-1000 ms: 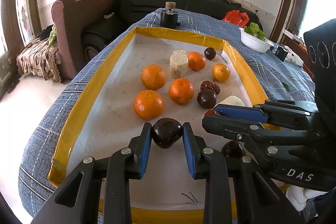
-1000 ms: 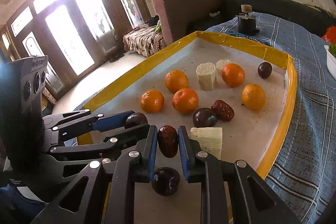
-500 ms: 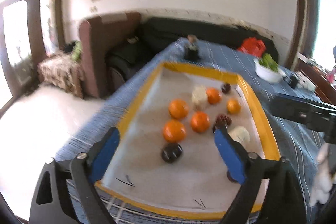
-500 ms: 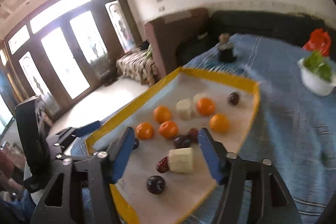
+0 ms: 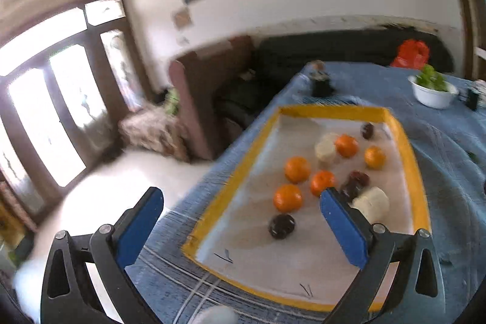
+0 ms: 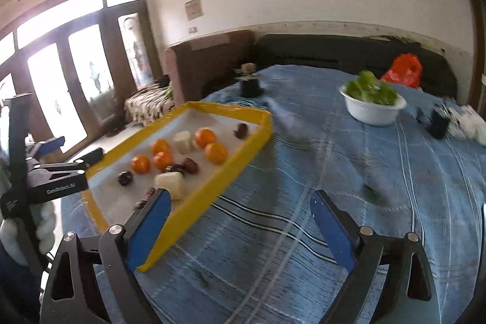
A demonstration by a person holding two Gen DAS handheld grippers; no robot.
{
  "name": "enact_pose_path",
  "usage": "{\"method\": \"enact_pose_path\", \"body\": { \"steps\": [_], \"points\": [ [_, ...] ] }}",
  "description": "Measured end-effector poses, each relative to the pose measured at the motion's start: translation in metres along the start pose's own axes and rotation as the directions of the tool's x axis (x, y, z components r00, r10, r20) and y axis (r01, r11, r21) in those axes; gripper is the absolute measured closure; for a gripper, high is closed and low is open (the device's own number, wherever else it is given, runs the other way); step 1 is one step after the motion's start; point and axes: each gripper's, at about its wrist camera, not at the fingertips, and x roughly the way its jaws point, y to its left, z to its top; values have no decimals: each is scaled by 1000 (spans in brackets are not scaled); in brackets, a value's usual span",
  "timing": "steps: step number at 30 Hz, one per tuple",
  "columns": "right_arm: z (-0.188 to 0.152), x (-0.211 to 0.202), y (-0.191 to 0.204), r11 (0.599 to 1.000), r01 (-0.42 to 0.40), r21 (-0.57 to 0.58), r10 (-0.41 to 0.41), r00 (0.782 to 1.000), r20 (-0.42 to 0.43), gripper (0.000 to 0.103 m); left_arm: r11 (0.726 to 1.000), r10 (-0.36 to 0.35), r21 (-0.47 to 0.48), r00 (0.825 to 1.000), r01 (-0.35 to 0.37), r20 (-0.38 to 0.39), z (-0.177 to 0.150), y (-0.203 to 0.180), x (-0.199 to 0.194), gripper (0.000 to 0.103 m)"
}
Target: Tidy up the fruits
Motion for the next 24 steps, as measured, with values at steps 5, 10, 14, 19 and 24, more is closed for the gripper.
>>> {"method": "enact_pose_path", "body": {
  "steps": [5, 10, 14, 19, 24],
  "points": [
    [-3, 1, -2, 1000, 9, -4, -9, 1000, -13, 7, 999, -12, -35, 999, 10, -37, 0, -3, 5, 0],
    [-5, -1, 4, 1000, -3, -26, 3, 1000, -3, 7, 1000, -13, 0, 996, 13, -86, -1, -12, 17, 0],
    [-5, -2, 5, 1000, -6, -29, 6, 1000, 0, 7, 1000, 7, 26, 997, -5, -83, -4, -15, 17, 0],
    [-7, -4, 12, 998, -26, -51, 26, 1000, 7, 7, 1000, 14, 23, 996, -12, -91, -5, -9, 18, 0],
    [-13, -8, 33, 988, -83, -133, 85, 996, 14, 7, 1000, 16, 20, 996, -14, -91, -6, -4, 19, 0]
  ]
}}
